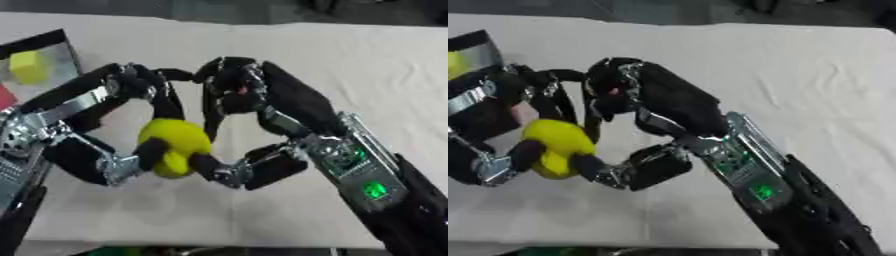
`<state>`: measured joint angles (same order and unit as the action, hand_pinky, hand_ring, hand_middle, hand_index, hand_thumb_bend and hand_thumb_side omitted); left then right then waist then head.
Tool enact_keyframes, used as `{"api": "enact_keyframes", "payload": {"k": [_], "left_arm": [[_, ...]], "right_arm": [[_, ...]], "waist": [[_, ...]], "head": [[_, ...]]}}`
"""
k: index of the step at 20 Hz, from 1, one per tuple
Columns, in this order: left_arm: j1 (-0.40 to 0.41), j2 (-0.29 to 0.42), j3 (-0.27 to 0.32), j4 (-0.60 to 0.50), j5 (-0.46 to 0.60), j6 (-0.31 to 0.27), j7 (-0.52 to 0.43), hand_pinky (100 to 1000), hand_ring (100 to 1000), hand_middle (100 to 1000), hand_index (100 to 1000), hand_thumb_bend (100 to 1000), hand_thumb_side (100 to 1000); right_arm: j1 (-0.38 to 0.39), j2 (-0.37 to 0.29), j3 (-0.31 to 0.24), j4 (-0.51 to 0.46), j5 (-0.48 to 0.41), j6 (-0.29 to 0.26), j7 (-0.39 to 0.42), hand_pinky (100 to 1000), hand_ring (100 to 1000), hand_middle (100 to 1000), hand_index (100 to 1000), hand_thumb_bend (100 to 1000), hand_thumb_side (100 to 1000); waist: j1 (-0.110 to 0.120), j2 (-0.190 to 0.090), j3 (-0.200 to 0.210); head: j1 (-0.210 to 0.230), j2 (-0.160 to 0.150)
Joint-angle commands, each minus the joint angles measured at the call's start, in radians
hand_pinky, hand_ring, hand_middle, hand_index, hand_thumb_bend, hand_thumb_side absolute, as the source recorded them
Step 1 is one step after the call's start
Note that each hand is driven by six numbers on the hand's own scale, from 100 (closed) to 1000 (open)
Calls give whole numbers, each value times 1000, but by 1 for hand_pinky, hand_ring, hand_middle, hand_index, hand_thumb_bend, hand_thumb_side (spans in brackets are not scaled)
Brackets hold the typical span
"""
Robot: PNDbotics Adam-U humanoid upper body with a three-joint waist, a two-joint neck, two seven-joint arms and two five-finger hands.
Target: Pick up the objects with one hand, pass them to the other hand, and then place them into the box on the other side of the table.
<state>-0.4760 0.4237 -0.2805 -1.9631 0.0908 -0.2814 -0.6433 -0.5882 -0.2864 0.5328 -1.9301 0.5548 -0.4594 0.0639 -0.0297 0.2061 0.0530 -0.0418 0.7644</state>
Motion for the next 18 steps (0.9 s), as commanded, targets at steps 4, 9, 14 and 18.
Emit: {"api": "enact_keyframes", "payload": {"k": [4,9,14,18], "left_arm": [[-10,27,-5,-19,16,9,0,957,511,243,453,100,411],[0,31,18,-11,9,19,32,959,515,250,457,100,420],[9,40,46,-7,-8,17,66,943,515,255,460,100,426],[28,92,141,22,-73,9,184,924,513,259,462,100,430]], "right_arm": [[0,-20,-34,-43,41,39,-76,712,371,435,503,438,444],[24,-33,-65,-68,84,65,-193,753,462,543,652,533,530],[48,-43,-87,-70,113,60,-256,823,647,752,837,550,593],[96,-54,-170,-70,106,84,-335,823,639,745,838,528,586]], "waist": [[6,-16,-4],[7,-17,-8],[8,-20,-12],[13,-29,-23]], "head": [[4,6],[4,6],[5,6],[23,6]]}}
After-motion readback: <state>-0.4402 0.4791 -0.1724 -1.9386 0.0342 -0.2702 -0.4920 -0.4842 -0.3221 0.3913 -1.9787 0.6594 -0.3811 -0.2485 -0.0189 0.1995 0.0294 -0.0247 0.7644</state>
